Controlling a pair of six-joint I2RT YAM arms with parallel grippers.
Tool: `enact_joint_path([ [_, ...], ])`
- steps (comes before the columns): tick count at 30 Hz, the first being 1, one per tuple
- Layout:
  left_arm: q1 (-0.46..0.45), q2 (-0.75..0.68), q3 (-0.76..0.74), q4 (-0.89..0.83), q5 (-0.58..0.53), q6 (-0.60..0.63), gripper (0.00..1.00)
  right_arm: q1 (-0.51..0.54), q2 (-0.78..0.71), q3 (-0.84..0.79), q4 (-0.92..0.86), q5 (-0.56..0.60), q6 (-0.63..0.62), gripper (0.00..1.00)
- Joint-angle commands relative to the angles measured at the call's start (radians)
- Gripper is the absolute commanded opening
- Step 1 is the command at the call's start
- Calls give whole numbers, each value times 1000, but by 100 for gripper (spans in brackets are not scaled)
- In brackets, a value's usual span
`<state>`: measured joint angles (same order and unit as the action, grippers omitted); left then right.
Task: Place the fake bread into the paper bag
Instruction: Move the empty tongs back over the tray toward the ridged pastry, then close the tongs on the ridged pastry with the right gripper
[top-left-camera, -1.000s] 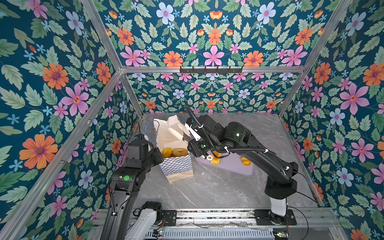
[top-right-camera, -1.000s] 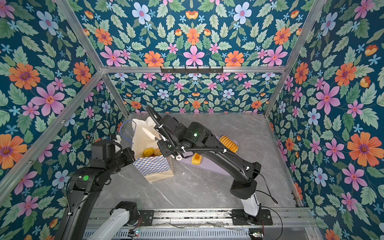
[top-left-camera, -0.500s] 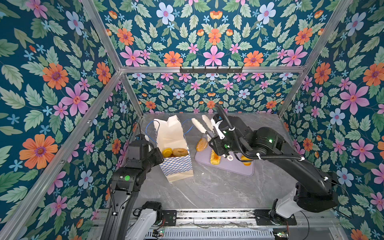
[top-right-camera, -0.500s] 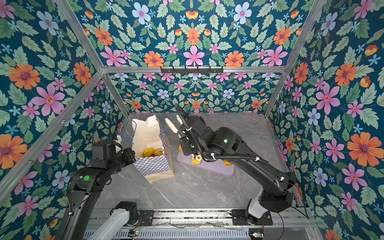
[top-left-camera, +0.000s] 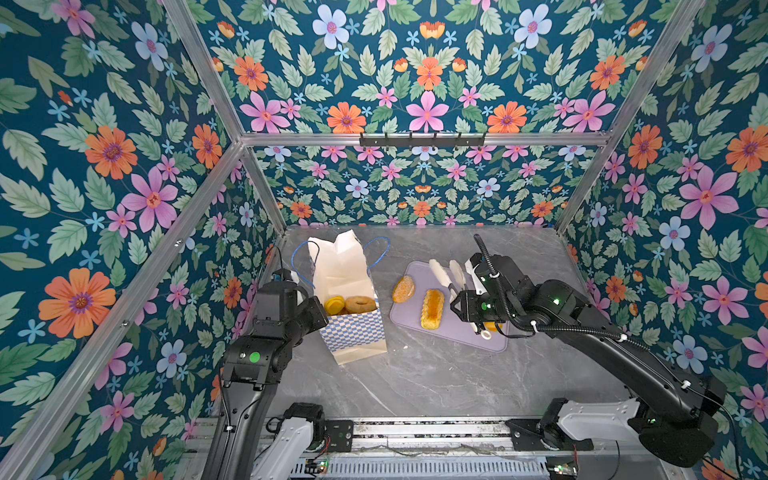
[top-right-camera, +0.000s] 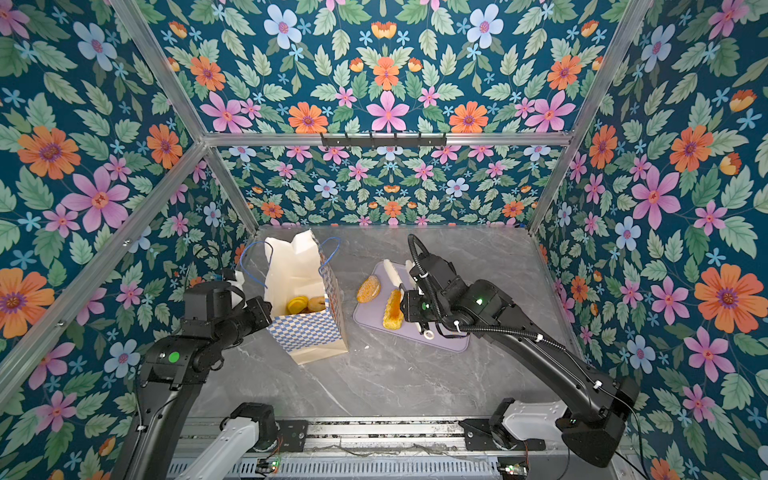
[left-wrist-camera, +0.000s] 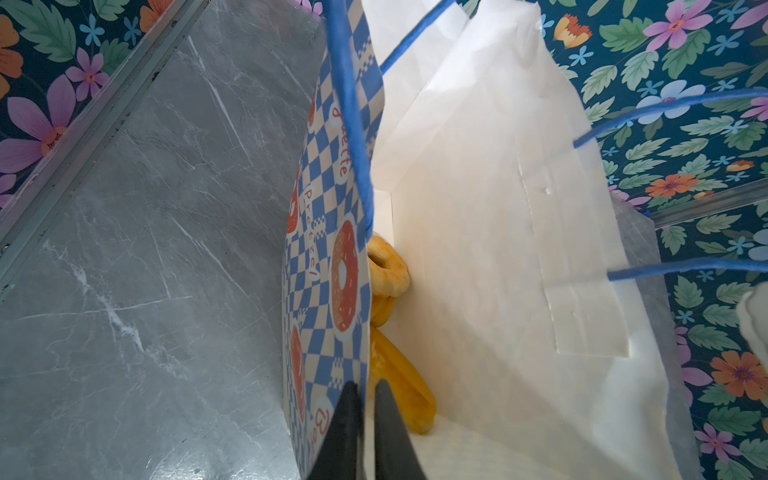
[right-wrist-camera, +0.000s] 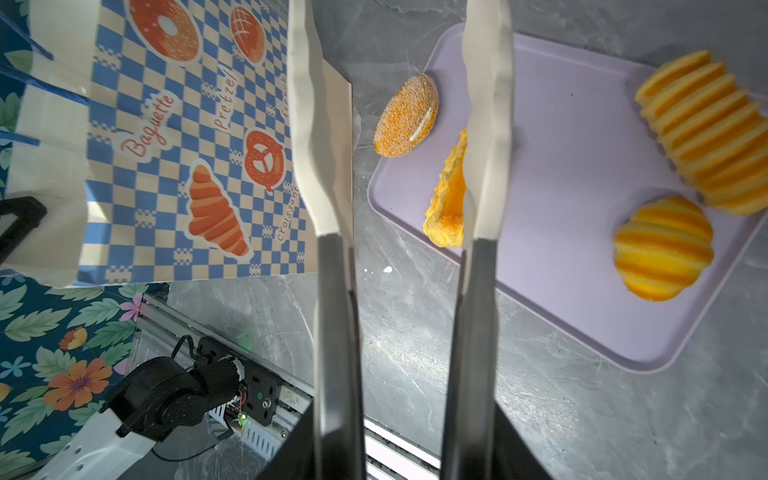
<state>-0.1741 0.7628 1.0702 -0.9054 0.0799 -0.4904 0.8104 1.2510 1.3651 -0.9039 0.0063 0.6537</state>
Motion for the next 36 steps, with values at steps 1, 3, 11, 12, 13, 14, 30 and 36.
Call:
enact_joint_path([
  [1, -1, 0, -3, 26, 10, 9, 13, -15, -7, -55, 57, -12, 39, 46],
  [3, 0, 3, -3, 30, 12, 10, 13, -36, -9, -100, 79, -37, 48, 46],
  [11, -1, 3, -5, 30, 10, 9, 12, -139, -2, -255, 171, -148, 64, 46],
  [12, 1, 1, -4, 28, 12, 7, 12, -148, -2, -271, 183, -156, 67, 46],
  [13, -1, 1, -3, 27, 14, 8, 12, -153, 0, -284, 192, -160, 70, 46],
  [14, -1, 0, -3, 25, 14, 6, 12, -155, 4, -293, 200, -162, 72, 46],
  [30, 1, 10, -7, 32, 11, 3, 12, -157, 95, -342, 277, -234, 82, 47],
  [36, 0, 10, -1, 25, 1, 5, 12, -157, 136, -348, 309, -257, 92, 47],
])
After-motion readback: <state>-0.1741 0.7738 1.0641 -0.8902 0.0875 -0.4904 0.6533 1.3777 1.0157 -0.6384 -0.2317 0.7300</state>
